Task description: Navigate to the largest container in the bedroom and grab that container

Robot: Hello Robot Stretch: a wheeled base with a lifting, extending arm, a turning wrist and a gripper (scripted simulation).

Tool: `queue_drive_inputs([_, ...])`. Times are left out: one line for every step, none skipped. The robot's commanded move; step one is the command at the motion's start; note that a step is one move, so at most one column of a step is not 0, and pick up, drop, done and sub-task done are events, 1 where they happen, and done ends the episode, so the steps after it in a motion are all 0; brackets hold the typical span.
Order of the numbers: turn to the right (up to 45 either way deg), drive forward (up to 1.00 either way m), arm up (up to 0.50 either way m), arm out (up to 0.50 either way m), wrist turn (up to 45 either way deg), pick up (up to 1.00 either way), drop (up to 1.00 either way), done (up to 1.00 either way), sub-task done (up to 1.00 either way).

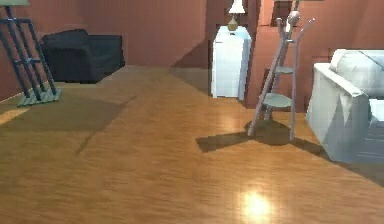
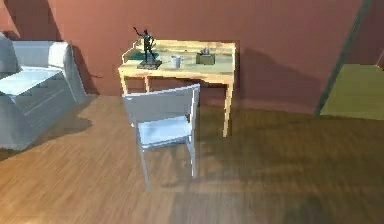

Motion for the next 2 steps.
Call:
queue_drive_inputs([0.0, 1.0, 0.0, 0.0, 0.0, 0.0, 0.0, 0.0, 0.0])
queue_drive_inputs([0.0, 0.95, 0.0, 0.0, 0.0, 0.0, 0.0, 0.0, 0.0])
